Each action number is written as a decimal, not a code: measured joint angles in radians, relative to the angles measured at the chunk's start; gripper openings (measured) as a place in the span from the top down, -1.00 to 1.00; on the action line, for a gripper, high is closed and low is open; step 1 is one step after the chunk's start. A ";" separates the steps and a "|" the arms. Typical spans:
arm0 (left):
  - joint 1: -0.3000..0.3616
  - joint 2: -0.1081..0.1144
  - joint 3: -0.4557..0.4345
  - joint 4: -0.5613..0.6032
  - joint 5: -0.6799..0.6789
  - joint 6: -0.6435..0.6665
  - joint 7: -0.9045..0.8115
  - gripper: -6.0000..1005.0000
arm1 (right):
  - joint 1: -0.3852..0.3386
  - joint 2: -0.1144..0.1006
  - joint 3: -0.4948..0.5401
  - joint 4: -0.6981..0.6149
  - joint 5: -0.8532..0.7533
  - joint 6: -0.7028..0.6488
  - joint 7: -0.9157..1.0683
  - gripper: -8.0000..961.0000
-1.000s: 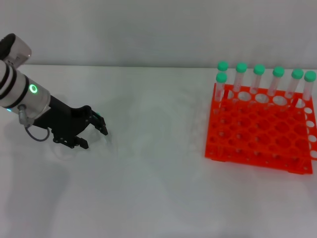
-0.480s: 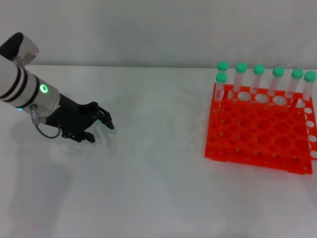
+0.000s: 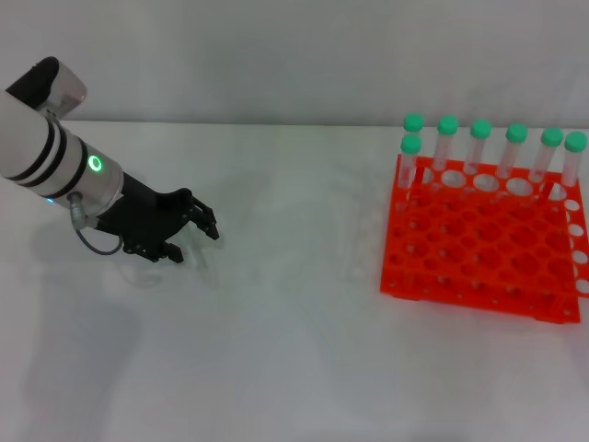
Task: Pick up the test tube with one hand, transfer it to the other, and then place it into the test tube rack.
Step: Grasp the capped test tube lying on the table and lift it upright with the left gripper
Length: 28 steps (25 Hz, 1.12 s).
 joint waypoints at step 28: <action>-0.026 -0.005 0.000 0.000 0.091 -0.036 -0.006 -0.04 | 0.008 0.000 0.000 -0.002 0.042 -0.024 0.008 -0.84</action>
